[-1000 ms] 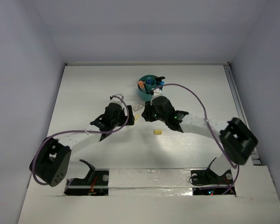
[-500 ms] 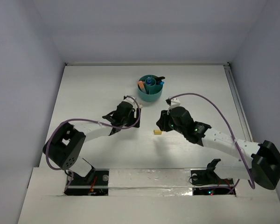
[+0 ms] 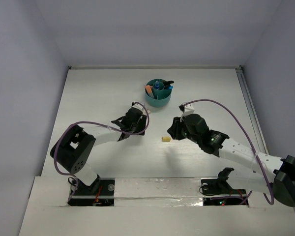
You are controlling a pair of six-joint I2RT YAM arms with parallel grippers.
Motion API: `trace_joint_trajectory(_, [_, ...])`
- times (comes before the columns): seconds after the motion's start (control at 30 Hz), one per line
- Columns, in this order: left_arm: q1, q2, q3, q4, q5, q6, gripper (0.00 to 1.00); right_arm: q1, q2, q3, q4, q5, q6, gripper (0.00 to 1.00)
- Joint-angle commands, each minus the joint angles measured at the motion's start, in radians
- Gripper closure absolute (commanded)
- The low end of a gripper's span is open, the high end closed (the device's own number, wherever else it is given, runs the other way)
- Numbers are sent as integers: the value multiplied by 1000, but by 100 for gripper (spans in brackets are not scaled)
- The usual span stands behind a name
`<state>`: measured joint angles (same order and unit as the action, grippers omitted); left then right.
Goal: Sort the stationery into containers
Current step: Pick up the pen from the center of the board.
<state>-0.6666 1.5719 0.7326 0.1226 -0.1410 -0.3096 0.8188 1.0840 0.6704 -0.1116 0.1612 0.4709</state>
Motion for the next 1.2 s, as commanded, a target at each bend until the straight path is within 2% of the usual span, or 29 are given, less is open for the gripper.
trace_joint_trajectory(0.0, [-14,29,47,-9,-6,13,48,-3,-22,-14,-10,-2,-8,65])
trace_joint_trajectory(0.17, [-14,53,57,-12,-9,21,51,-3,-12,-23,0,-11,0,65])
trace_joint_trajectory(0.23, [-14,65,60,-14,-11,23,63,-3,-6,-23,0,-11,2,65])
trace_joint_trajectory(0.3, [-24,77,59,-15,-17,21,70,-3,-3,-20,-3,-8,0,65])
trace_joint_trajectory(0.33, [-33,79,56,-15,-22,21,78,-3,-4,-19,-8,-6,-3,65])
trace_joint_trajectory(0.47, [-53,73,41,-24,-35,21,93,-12,-13,-9,-23,4,-21,65])
trace_joint_trajectory(0.7, [-62,-12,7,-14,1,1,100,-12,40,35,-81,-54,-66,64])
trace_joint_trajectory(0.87, [-62,-130,-15,17,46,-11,100,-12,62,52,-131,-61,-54,55])
trace_joint_trajectory(1.03, [-62,-259,-53,100,133,-49,100,-21,102,37,-137,-204,-43,52])
trace_joint_trajectory(1.1, [-62,-300,-81,161,185,-65,100,-21,151,31,-125,-226,-35,60])
trace_joint_trajectory(1.13, [-62,-311,-90,179,199,-80,100,-21,166,25,-120,-224,-31,68])
trace_joint_trajectory(1.17, [-62,-322,-110,214,211,-86,100,-21,189,21,-112,-220,-23,83])
